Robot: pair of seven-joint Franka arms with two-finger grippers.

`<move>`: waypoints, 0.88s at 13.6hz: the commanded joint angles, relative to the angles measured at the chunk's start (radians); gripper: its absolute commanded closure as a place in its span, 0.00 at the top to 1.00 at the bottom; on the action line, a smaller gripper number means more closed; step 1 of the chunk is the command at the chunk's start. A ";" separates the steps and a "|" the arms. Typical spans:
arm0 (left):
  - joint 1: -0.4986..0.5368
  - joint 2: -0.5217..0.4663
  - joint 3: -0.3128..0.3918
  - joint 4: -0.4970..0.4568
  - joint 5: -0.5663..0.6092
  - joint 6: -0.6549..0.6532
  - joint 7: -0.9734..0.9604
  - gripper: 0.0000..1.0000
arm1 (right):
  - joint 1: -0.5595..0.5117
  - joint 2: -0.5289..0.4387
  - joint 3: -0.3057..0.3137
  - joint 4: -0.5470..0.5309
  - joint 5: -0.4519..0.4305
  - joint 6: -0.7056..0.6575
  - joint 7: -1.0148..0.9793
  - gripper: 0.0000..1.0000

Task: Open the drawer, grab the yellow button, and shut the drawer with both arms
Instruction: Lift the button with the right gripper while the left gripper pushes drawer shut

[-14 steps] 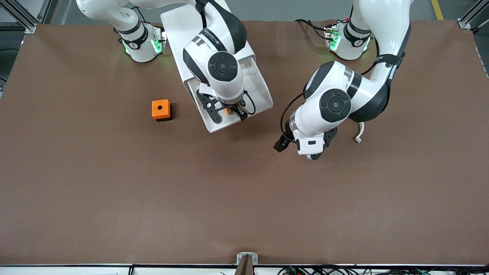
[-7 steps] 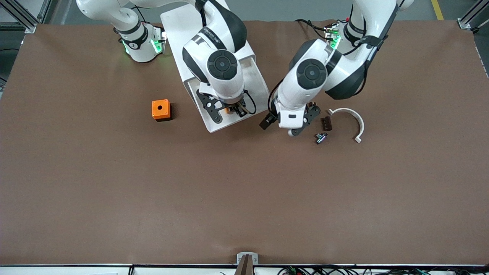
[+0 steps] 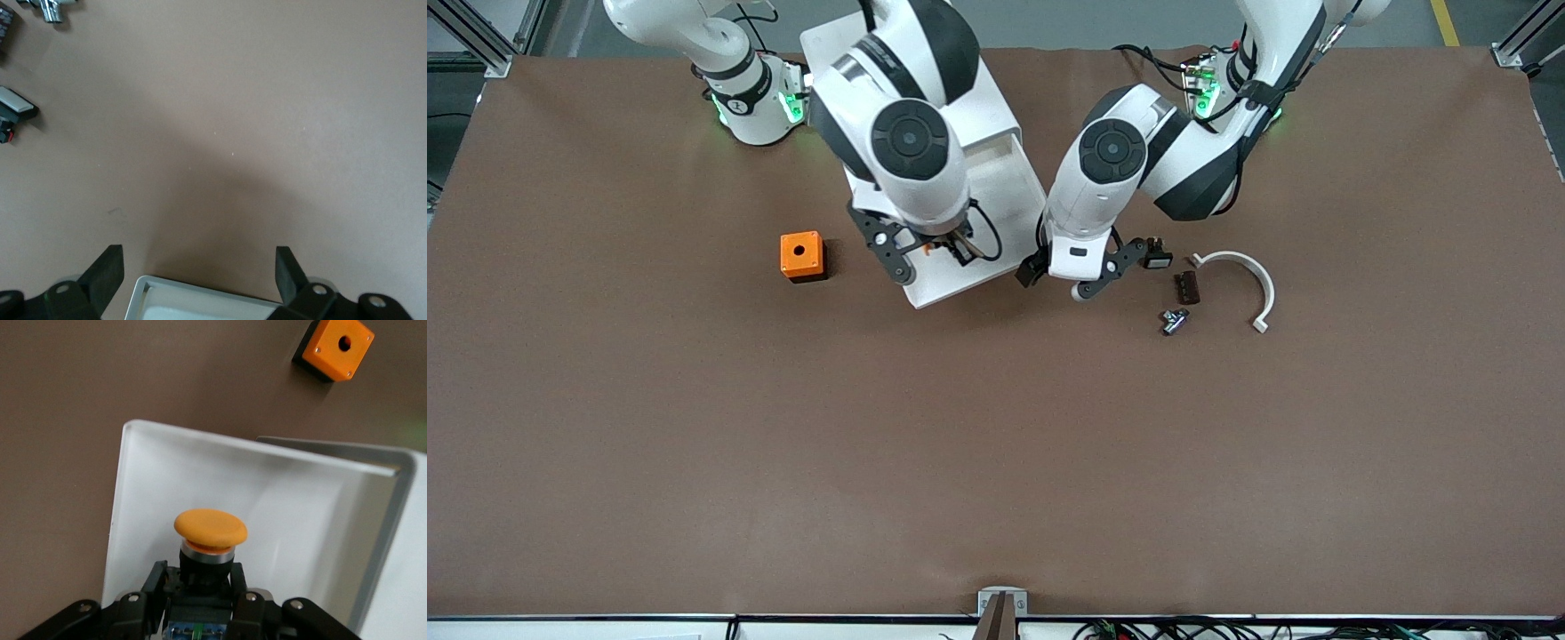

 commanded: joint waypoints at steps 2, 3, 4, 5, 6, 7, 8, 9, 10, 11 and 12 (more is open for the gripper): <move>-0.056 -0.002 -0.009 -0.021 0.016 0.025 -0.006 1.00 | -0.165 -0.113 0.001 0.010 0.010 -0.134 -0.400 0.15; -0.065 -0.002 -0.009 -0.022 0.011 0.025 -0.006 1.00 | -0.208 -0.130 0.000 0.008 0.004 -0.158 -0.533 0.15; -0.077 -0.003 -0.018 -0.028 0.010 0.025 -0.006 1.00 | -0.268 -0.143 0.000 0.007 -0.001 -0.177 -0.647 0.15; -0.080 -0.005 -0.034 -0.033 0.010 0.025 -0.008 1.00 | -0.338 -0.155 0.000 0.004 -0.004 -0.189 -0.766 0.15; -0.080 -0.008 -0.057 -0.044 0.009 0.024 -0.008 1.00 | -0.397 -0.163 0.000 -0.004 -0.012 -0.200 -0.898 0.15; -0.080 -0.011 -0.080 -0.053 0.009 0.024 -0.008 1.00 | -0.455 -0.172 0.000 -0.019 -0.045 -0.200 -1.021 0.15; -0.080 -0.017 -0.103 -0.064 0.008 0.024 -0.009 1.00 | -0.509 -0.173 0.000 -0.030 -0.080 -0.197 -1.136 0.15; -0.079 -0.018 -0.123 -0.068 0.008 0.024 -0.021 1.00 | -0.564 -0.169 0.000 -0.039 -0.108 -0.188 -1.245 0.15; -0.079 -0.015 -0.139 -0.067 0.009 0.024 -0.037 1.00 | -0.611 -0.164 0.000 -0.044 -0.137 -0.168 -1.330 0.15; -0.079 -0.014 -0.155 -0.068 0.008 0.024 -0.038 1.00 | -0.653 -0.163 0.000 -0.058 -0.165 -0.139 -1.408 0.15; -0.079 -0.014 -0.170 -0.076 0.009 0.024 -0.038 1.00 | -0.688 -0.160 0.000 -0.085 -0.197 -0.091 -1.471 0.15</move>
